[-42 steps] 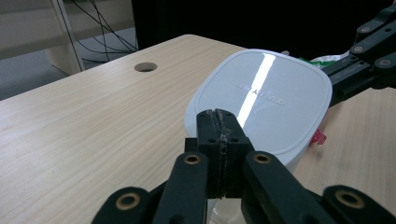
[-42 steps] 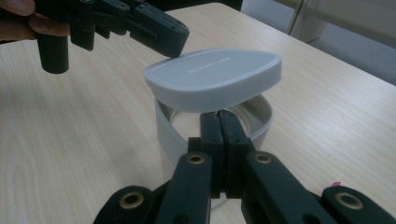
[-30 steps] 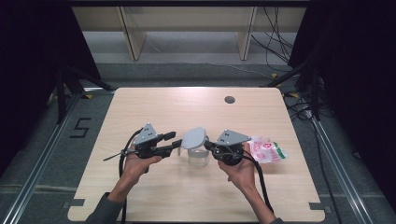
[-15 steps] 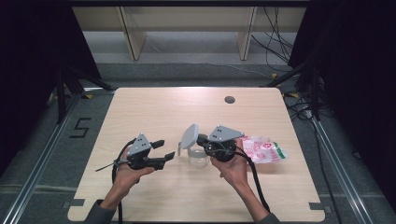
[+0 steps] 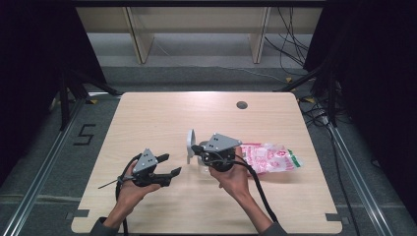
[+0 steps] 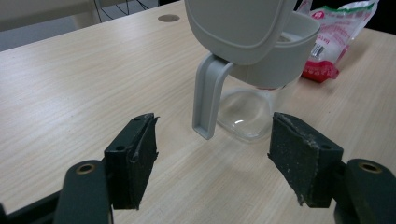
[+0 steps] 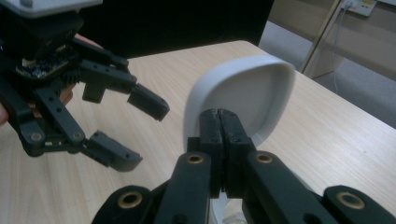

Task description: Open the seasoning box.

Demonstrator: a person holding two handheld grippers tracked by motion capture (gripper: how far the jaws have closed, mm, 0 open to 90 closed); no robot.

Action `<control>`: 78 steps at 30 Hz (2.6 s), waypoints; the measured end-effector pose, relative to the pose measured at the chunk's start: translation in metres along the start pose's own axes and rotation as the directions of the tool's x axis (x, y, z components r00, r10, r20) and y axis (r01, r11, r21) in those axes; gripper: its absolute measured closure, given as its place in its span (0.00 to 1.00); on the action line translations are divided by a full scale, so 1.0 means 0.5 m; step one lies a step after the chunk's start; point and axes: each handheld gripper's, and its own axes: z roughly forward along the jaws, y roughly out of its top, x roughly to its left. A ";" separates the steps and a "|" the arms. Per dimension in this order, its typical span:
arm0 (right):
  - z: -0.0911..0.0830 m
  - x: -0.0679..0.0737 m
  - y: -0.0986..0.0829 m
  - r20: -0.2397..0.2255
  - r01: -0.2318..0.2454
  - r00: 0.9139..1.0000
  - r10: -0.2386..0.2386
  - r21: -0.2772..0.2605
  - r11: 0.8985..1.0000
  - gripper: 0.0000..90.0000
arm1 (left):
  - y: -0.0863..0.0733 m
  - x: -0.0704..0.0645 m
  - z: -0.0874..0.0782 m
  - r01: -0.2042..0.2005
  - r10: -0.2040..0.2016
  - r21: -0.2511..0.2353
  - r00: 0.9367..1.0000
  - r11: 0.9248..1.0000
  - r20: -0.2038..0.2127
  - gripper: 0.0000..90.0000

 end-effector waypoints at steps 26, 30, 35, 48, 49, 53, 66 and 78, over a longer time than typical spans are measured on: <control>-0.231 -0.050 -0.199 0.230 -0.303 0.929 0.291 0.016 0.953 0.63 | -0.009 -0.013 0.001 0.035 -0.035 0.008 0.999 0.999 0.033 0.34; -0.254 -0.056 -0.217 0.242 -0.358 0.907 0.344 0.011 0.934 0.56 | -0.009 -0.010 0.001 0.041 -0.041 0.003 0.999 0.999 0.024 0.33; -0.282 -0.056 -0.238 0.295 -0.430 0.863 0.411 0.002 0.903 0.53 | -0.007 -0.015 0.001 0.041 -0.041 0.008 0.999 0.999 0.032 0.33; -0.329 -0.058 -0.291 0.380 -0.529 0.787 0.486 0.010 0.849 0.47 | -0.008 -0.014 0.001 0.043 -0.043 0.012 0.998 0.999 0.038 0.33; -0.327 -0.067 -0.298 0.369 -0.487 0.815 0.447 0.016 0.873 0.46 | -0.008 -0.016 0.000 0.043 -0.043 0.013 0.999 0.999 0.032 0.33; -0.323 -0.061 -0.306 0.355 -0.551 0.792 0.497 0.064 0.832 0.44 | -0.008 -0.017 0.003 0.059 -0.060 0.011 0.996 0.998 0.062 0.33; -0.311 -0.091 -0.325 0.366 -0.630 0.730 0.577 0.033 0.776 0.37 | -0.010 -0.027 0.011 0.058 -0.061 0.032 0.993 0.998 0.097 0.32; -0.296 -0.139 -0.338 0.363 -0.626 0.734 0.575 0.031 0.779 0.34 | -0.011 -0.027 0.012 0.069 -0.071 0.028 0.993 0.997 0.098 0.32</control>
